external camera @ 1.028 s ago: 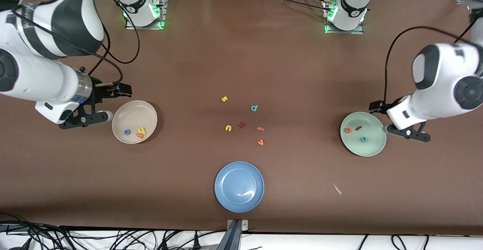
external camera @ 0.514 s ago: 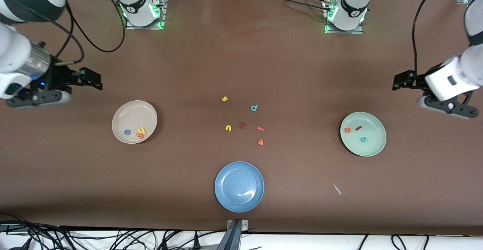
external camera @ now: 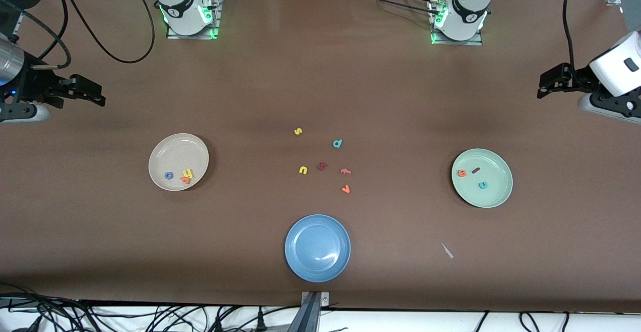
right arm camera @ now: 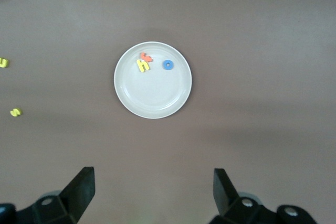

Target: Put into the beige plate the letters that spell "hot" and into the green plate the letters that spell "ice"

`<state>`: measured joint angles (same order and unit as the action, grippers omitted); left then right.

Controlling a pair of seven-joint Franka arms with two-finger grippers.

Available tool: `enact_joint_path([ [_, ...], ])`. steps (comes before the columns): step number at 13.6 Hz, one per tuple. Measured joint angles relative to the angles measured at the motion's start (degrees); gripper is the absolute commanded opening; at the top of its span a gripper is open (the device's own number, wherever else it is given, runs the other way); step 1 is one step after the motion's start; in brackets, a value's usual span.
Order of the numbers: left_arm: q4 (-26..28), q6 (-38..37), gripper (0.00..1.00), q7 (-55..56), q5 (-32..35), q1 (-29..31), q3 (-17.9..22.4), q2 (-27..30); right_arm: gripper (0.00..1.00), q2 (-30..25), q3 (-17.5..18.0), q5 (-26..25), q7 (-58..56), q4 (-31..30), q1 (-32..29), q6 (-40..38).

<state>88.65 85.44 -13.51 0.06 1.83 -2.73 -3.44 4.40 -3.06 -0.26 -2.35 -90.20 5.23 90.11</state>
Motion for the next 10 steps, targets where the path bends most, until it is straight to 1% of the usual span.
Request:
enact_joint_path([
  [2,1.4,0.6,1.0,0.0,0.0,0.0,-0.1,0.9,1.0,-0.4,1.4,-0.8,0.1,0.1,0.0,0.0],
  [7,3.0,1.2,1.0,0.0,0.0,0.0,-0.3,3.3,1.0,-1.0,1.5,-0.8,0.0,0.1,-1.6,0.9],
  [10,3.1,1.2,1.0,0.0,0.0,-0.7,-0.4,3.7,1.0,-1.0,2.4,-0.8,0.0,0.0,-3.5,0.9],
])
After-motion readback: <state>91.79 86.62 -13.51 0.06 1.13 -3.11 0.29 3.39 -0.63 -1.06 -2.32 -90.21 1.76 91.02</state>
